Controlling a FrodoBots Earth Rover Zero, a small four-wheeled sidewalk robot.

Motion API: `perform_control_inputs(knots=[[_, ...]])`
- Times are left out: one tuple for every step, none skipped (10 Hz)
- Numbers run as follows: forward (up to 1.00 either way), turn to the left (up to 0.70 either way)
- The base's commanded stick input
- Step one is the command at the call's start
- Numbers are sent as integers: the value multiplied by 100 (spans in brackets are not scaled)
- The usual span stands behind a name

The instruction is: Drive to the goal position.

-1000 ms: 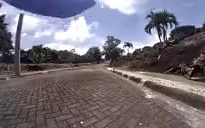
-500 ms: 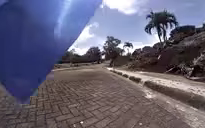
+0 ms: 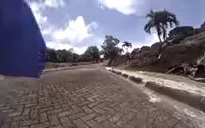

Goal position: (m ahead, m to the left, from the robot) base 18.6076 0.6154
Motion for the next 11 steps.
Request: perform_control_inputs(knots=[[0,0],[0,0],[0,0],[0,0],[22,0],[70,0],[70,0],[70,0],[70,0],[70,0],[70,0]])
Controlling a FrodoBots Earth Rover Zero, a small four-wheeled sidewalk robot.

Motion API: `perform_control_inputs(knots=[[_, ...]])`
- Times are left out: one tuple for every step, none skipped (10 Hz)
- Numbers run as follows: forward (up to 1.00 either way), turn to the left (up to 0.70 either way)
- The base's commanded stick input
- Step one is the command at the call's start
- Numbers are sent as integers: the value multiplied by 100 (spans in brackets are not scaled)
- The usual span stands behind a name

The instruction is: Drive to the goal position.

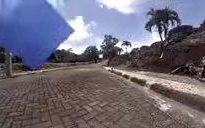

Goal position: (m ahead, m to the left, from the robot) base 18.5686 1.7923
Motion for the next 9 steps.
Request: perform_control_inputs(knots=[[70,0],[70,0],[70,0],[70,0],[70,0],[70,0],[70,0],[70,0],[70,0]])
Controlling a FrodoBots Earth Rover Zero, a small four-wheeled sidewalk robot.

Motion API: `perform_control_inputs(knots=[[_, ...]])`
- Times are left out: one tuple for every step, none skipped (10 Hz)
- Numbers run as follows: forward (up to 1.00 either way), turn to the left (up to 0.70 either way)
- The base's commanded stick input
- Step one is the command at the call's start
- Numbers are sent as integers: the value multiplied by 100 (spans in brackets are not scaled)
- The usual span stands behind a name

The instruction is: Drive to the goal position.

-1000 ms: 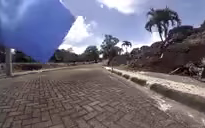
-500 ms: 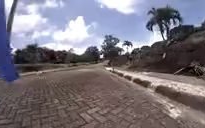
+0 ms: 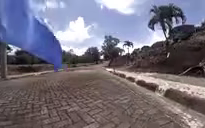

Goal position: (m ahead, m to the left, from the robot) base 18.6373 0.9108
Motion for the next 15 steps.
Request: perform_control_inputs(knots=[[70,0],[70,0],[70,0],[70,0],[70,0],[70,0],[70,0],[70,0],[70,0],[70,0],[70,0],[70,0],[70,0],[70,0],[70,0]])
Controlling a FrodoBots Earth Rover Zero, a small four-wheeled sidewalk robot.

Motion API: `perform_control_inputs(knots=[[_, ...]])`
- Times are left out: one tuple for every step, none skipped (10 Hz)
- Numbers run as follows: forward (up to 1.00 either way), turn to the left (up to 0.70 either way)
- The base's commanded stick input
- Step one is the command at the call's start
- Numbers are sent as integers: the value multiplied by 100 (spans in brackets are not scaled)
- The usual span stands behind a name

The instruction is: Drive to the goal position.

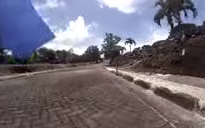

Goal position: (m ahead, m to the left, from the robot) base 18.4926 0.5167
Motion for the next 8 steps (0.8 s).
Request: perform_control_inputs(knots=[[70,0],[70,0],[70,0],[70,0],[70,0],[70,0],[70,0],[70,0]])
